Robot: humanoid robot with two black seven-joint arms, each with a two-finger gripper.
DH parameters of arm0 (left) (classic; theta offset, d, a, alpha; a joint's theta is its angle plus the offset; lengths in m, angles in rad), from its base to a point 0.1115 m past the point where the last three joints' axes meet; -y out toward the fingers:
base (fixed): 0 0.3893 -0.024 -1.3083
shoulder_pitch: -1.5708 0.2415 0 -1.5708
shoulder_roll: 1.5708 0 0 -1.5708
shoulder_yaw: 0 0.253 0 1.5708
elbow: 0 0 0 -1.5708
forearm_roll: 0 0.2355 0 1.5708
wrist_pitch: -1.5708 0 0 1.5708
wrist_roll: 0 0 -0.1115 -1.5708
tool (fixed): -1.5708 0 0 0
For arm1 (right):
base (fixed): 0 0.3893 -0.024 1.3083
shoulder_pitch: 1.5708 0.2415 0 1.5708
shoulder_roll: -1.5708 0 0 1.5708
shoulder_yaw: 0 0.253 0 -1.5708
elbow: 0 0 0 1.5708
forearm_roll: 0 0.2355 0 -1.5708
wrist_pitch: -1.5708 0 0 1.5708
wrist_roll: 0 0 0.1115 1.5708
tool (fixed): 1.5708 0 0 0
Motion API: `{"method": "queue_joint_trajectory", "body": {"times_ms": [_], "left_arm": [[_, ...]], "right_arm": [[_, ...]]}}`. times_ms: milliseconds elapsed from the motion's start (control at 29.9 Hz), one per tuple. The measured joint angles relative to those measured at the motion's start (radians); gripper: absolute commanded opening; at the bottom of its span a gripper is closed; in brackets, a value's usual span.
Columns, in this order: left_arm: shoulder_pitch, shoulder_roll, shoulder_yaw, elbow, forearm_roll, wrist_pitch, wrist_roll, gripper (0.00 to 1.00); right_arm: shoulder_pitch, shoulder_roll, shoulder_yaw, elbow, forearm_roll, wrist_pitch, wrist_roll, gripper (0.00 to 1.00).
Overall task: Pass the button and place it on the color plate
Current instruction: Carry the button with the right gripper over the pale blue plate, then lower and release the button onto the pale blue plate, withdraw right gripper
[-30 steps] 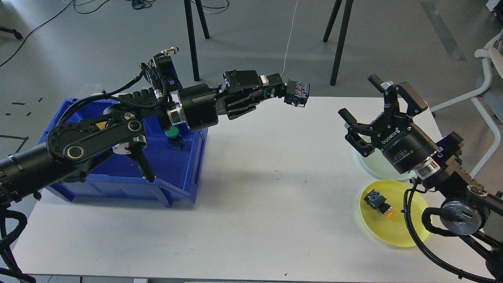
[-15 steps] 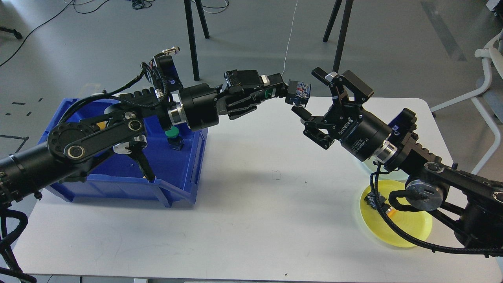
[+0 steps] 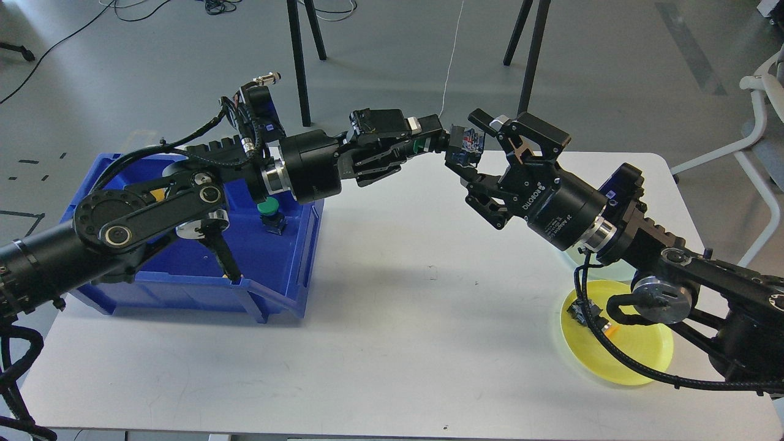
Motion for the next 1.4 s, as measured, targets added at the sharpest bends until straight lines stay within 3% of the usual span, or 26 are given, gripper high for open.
{"method": "queue_joint_trajectory", "body": {"times_ms": [134, 367, 434, 534, 601, 868, 1169, 1403], "left_arm": [[0.0, 0.0, 0.0, 0.0, 0.0, 0.0, 0.0, 0.05], [-0.003, -0.002, 0.001, 0.002, -0.001, 0.004, -0.001, 0.06], [-0.002, -0.002, 0.002, 0.002, -0.001, 0.003, 0.0, 0.08], [-0.001, -0.001, 0.002, 0.002, -0.001, 0.003, 0.0, 0.25], [0.0, -0.001, 0.002, 0.002, -0.001, 0.003, 0.0, 0.51], [0.0, -0.004, 0.0, -0.001, -0.007, 0.002, 0.0, 0.82], [-0.002, -0.004, 0.0, 0.0, -0.007, -0.001, 0.0, 0.83], [-0.001, -0.003, 0.0, 0.0, -0.007, -0.001, 0.0, 0.84]], "right_arm": [[0.008, -0.004, -0.001, -0.001, -0.005, 0.0, 0.0, 0.34], [0.009, -0.007, -0.005, -0.002, -0.037, 0.0, -0.001, 0.24], [0.009, -0.006, -0.012, -0.002, -0.037, 0.001, -0.001, 0.14], [0.01, -0.005, -0.019, -0.002, -0.038, 0.001, 0.0, 0.08], [0.01, -0.005, -0.021, -0.002, -0.039, 0.001, 0.0, 0.06], [0.002, -0.007, -0.024, -0.001, -0.078, 0.003, 0.0, 0.02], [-0.101, -0.078, 0.054, -0.055, -0.072, -0.022, 0.0, 0.0], [-0.24, -0.102, 0.166, -0.348, -0.08, -0.165, 0.0, 0.01]]}}
